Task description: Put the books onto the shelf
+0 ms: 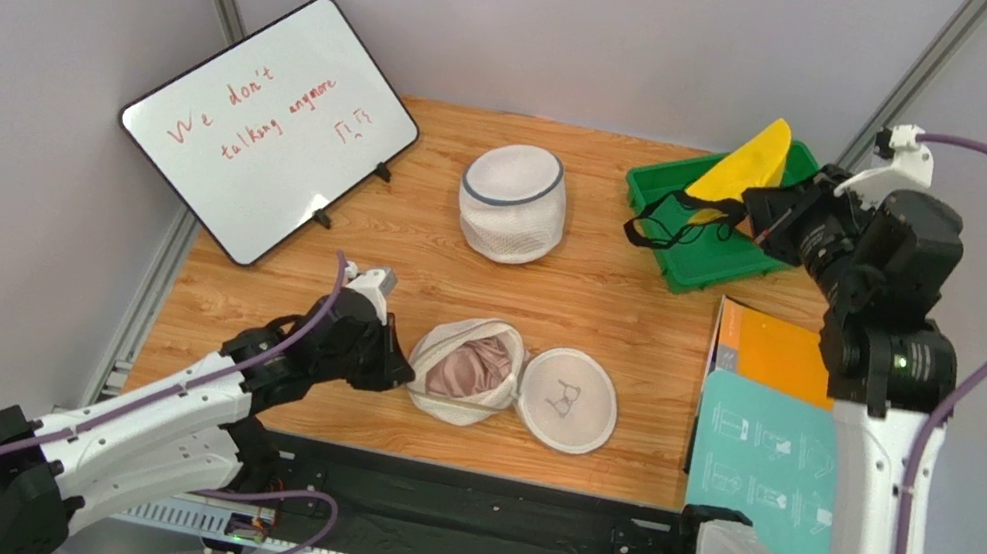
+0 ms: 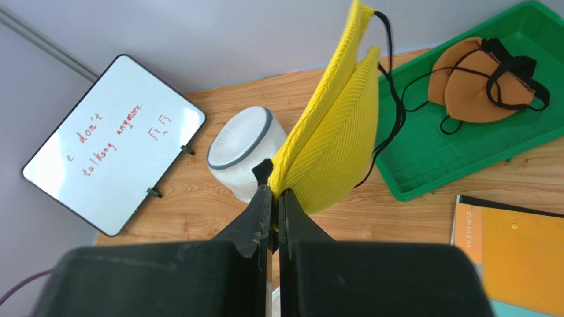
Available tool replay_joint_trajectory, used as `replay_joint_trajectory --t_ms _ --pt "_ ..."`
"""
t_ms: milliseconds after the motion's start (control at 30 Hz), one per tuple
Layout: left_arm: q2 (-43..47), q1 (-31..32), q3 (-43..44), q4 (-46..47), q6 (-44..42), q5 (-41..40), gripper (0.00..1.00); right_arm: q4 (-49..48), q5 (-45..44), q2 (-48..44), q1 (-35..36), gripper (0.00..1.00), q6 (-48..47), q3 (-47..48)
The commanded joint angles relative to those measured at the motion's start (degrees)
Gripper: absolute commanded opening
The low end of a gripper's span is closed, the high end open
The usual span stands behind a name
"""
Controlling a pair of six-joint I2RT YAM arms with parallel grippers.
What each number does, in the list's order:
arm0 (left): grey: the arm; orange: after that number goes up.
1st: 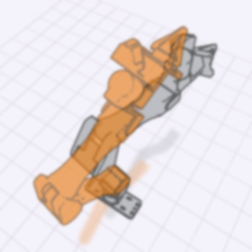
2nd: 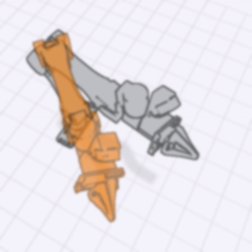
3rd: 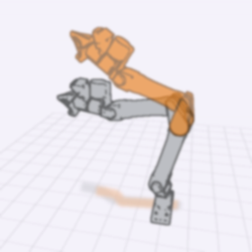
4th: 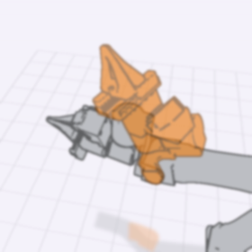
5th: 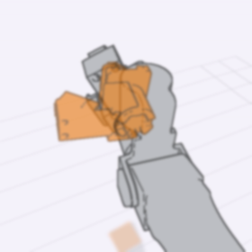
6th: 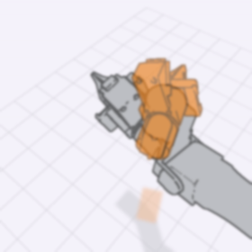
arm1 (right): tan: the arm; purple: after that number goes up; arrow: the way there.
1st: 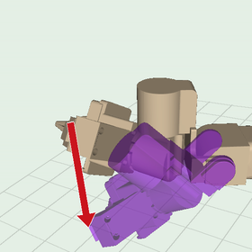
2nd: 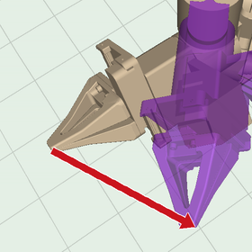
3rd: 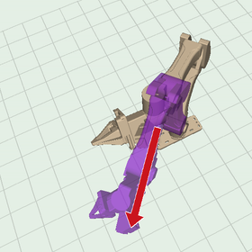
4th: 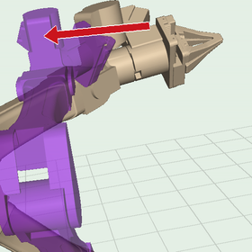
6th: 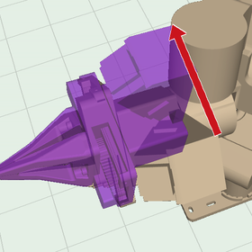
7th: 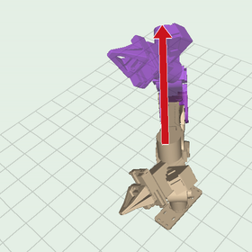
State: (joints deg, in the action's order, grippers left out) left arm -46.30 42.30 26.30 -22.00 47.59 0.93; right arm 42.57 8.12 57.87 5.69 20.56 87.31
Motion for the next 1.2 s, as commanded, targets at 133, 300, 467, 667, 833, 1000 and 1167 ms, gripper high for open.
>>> replay_joint_trajectory --t_ms 133,300,467,667,833,1000,1167 --pt "0.8 0.1 3.0 -0.9 -1.2 -0.8 0.00 -12.7 21.1 11.9 -16.3 0.00 3.5 -2.0" --pt "0.2 0.0 3.7 -0.9 -1.4 -0.8 0.00 -18.1 19.7 19.3 -16.7 0.00 3.5 -2.2" --pt "0.0 0.0 3.7 -0.9 -1.1 -0.8 0.00 -20.6 18.5 25.8 -16.8 0.00 2.0 1.5" --pt "-0.3 -0.2 3.8 -1.5 -1.3 -0.8 0.00 -20.9 17.3 32.2 -17.8 0.00 0.6 5.2" --pt "-0.9 -0.4 4.1 -1.5 -1.2 -0.8 0.00 -22.7 16.5 36.8 -19.8 0.00 1.9 7.5" --pt "-1.2 -0.3 4.0 -1.0 -0.7 -0.8 0.00 -23.8 16.8 44.4 -21.2 0.00 2.3 11.3" --pt "-1.3 -0.3 4.0 -1.4 -0.6 -0.8 0.00 -23.1 18.0 51.4 -21.3 0.00 2.5 16.0"
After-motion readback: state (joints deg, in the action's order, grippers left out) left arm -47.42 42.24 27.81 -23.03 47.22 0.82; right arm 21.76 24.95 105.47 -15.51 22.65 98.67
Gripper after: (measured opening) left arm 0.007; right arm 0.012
